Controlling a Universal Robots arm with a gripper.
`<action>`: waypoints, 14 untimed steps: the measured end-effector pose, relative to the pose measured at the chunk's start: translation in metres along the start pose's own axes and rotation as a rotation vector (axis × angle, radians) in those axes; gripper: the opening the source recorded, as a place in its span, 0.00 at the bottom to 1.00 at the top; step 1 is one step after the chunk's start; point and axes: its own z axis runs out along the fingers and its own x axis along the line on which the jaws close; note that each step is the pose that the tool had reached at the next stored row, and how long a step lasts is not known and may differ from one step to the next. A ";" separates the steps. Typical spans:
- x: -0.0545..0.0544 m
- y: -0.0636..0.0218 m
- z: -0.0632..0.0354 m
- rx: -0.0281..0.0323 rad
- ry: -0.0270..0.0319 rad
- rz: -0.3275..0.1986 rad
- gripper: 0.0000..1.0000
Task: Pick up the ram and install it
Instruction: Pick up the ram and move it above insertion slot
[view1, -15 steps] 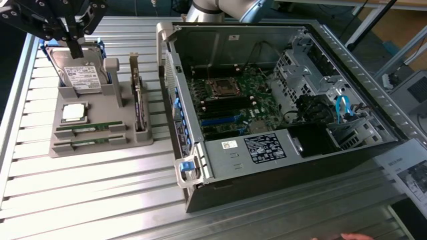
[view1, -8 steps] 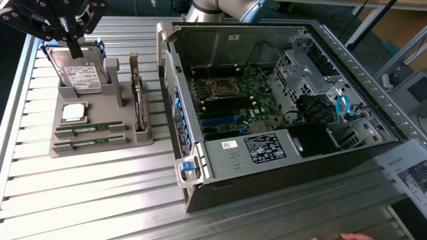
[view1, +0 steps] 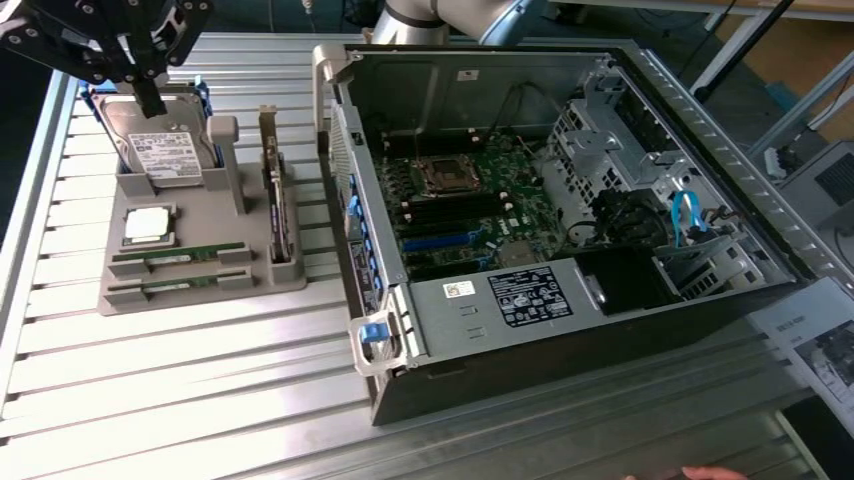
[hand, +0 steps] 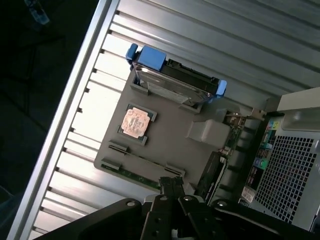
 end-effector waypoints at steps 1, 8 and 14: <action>0.000 0.0000 0.0000 -0.0003 0.0005 -0.011 0.10; 0.000 0.0000 0.0000 -0.0024 0.0036 -0.082 0.10; 0.000 0.0000 0.0000 -0.0041 0.0062 -0.139 0.10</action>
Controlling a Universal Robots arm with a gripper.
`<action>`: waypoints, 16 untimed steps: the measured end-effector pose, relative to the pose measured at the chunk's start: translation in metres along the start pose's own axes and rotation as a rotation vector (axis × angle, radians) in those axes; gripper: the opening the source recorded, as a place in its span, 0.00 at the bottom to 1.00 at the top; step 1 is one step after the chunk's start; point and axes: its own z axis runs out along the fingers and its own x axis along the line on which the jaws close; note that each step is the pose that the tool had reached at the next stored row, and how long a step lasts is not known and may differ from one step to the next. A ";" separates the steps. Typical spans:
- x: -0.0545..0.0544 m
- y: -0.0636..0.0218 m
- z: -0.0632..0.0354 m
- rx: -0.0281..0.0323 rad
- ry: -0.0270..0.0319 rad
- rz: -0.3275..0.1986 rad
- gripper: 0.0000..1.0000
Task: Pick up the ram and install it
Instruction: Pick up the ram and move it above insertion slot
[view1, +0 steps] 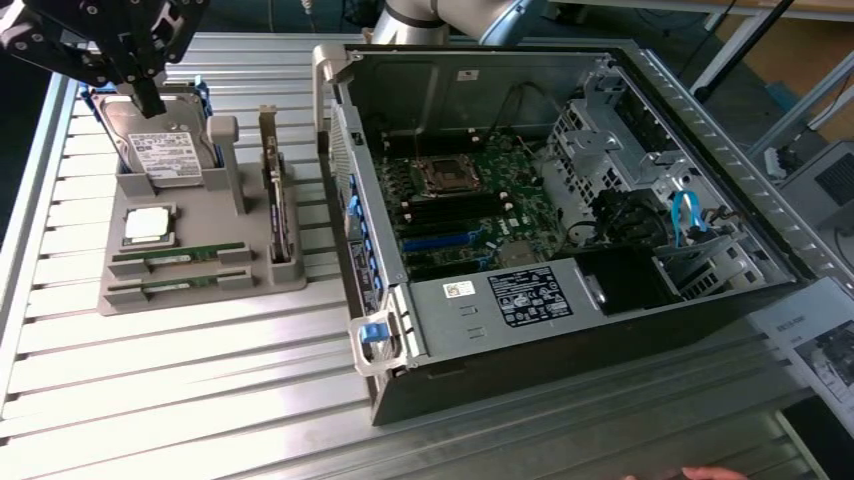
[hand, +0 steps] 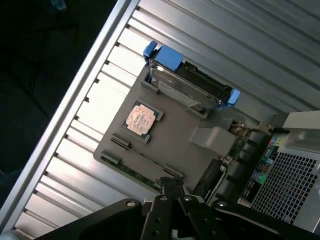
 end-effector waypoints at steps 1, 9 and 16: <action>0.000 0.0000 0.0000 -0.0003 0.0004 -0.009 0.10; 0.000 0.0000 0.0000 -0.0026 0.0039 -0.087 0.10; 0.000 0.0000 0.0000 -0.0048 0.0073 -0.164 0.10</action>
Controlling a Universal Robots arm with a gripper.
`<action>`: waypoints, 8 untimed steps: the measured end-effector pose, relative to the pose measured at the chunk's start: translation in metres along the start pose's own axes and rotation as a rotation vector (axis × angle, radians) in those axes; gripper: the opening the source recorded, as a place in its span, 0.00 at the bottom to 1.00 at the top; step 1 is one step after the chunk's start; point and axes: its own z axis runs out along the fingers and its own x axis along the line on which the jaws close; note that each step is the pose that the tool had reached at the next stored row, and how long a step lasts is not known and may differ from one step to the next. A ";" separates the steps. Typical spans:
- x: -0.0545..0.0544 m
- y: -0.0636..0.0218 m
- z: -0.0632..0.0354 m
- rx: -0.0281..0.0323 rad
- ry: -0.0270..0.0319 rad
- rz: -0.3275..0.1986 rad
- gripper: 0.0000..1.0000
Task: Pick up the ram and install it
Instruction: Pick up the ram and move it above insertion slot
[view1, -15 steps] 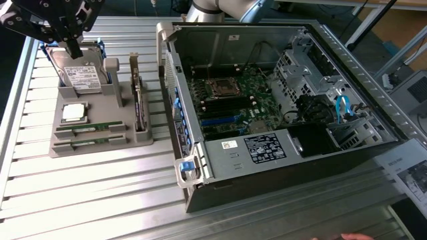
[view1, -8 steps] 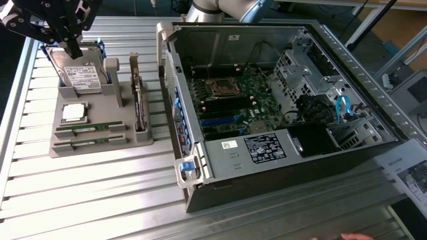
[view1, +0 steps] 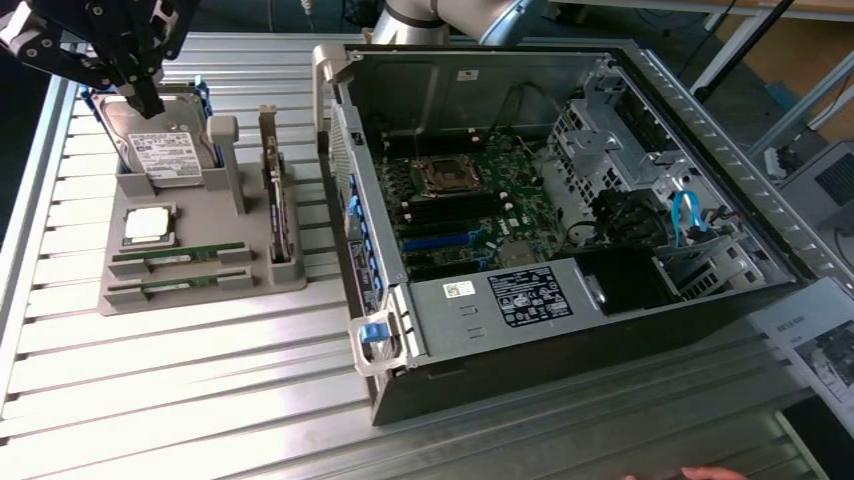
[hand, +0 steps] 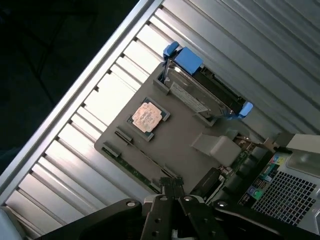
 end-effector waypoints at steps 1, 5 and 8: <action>0.000 0.0000 0.0000 -0.0003 0.0005 -0.011 0.10; 0.000 0.0000 0.0000 -0.0017 0.0027 -0.059 0.10; 0.000 0.0000 0.0000 -0.0027 0.0042 -0.093 0.10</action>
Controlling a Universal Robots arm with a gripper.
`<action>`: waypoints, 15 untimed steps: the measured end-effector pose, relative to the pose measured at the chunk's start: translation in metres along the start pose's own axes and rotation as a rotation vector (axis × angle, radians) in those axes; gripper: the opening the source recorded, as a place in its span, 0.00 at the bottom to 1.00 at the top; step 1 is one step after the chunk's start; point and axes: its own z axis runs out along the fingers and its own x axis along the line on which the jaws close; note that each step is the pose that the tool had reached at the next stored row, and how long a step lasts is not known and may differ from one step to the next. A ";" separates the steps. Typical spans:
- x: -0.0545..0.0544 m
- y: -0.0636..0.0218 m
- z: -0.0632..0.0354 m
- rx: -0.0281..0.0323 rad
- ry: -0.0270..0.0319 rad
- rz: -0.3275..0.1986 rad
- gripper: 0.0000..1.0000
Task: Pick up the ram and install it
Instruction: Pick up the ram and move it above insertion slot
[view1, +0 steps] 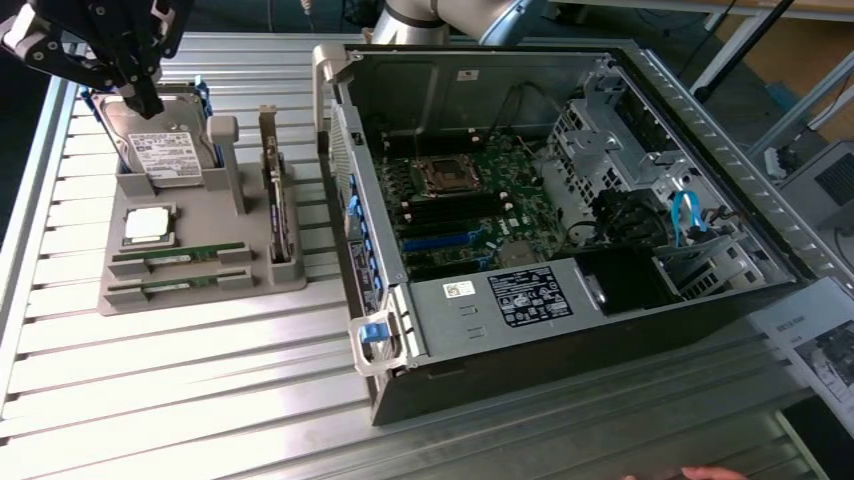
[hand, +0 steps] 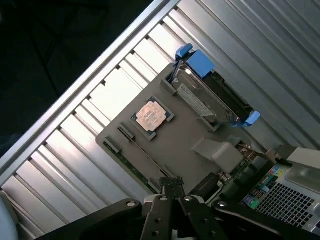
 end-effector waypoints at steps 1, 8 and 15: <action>0.000 0.0000 0.0000 -0.0003 0.0004 -0.011 0.10; 0.000 0.0000 0.0000 -0.0027 0.0041 -0.093 0.10; 0.000 -0.0001 0.0000 -0.0051 0.0078 -0.175 0.10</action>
